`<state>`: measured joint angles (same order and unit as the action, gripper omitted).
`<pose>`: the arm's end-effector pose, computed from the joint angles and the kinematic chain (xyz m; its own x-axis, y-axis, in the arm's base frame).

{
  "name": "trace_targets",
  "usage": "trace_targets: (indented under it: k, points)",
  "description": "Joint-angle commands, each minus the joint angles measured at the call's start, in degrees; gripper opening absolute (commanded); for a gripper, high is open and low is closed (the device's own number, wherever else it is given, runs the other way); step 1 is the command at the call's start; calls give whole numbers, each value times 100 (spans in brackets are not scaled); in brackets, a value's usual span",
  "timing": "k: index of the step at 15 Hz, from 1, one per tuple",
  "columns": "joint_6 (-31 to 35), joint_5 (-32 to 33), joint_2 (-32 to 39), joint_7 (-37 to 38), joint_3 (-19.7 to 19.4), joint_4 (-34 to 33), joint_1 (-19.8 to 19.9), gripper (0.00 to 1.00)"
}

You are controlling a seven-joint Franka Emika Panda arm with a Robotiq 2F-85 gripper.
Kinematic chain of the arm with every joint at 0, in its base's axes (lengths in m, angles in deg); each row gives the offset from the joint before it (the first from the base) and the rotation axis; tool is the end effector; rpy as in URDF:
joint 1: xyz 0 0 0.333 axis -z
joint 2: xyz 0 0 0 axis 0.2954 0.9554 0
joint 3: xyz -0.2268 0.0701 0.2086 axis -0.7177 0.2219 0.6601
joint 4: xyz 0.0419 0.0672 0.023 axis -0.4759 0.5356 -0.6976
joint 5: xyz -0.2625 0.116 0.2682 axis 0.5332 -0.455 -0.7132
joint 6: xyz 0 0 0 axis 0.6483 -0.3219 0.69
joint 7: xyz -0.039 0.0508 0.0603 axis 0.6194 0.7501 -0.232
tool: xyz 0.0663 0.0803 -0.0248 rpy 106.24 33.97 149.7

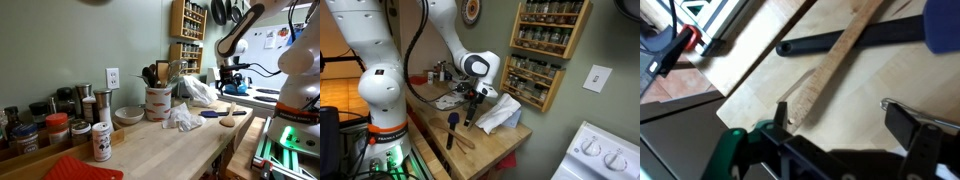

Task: Pick up both the wooden and plastic spatula at the same time and put them in the utensil holding bucket

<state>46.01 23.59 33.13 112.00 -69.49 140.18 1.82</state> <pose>0.3307 -0.1263 0.2820 0.6601 -0.7297 -0.1783 -0.7007 -0.6837 0.2040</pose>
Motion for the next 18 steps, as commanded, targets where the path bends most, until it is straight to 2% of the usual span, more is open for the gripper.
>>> trace_targets:
  k: [1, 4, 7, 9, 11, 13, 18]
  points:
    - [-153, 47, 880, 574, -226, -263, -20, 100]
    - [-79, -552, 1332, 519, -535, -375, -173, 100]
    - [-23, -1495, 1600, 117, -753, -499, -271, 100]
    - [-16, -1965, 1713, -126, -838, -580, -315, 95]
    - [40, -2121, 1816, -227, -904, -633, -334, 95]
    - [26, -2162, 1878, -359, -998, -668, -312, 99]
    - [-16, -2114, 1984, -871, -1268, -692, -232, 100]
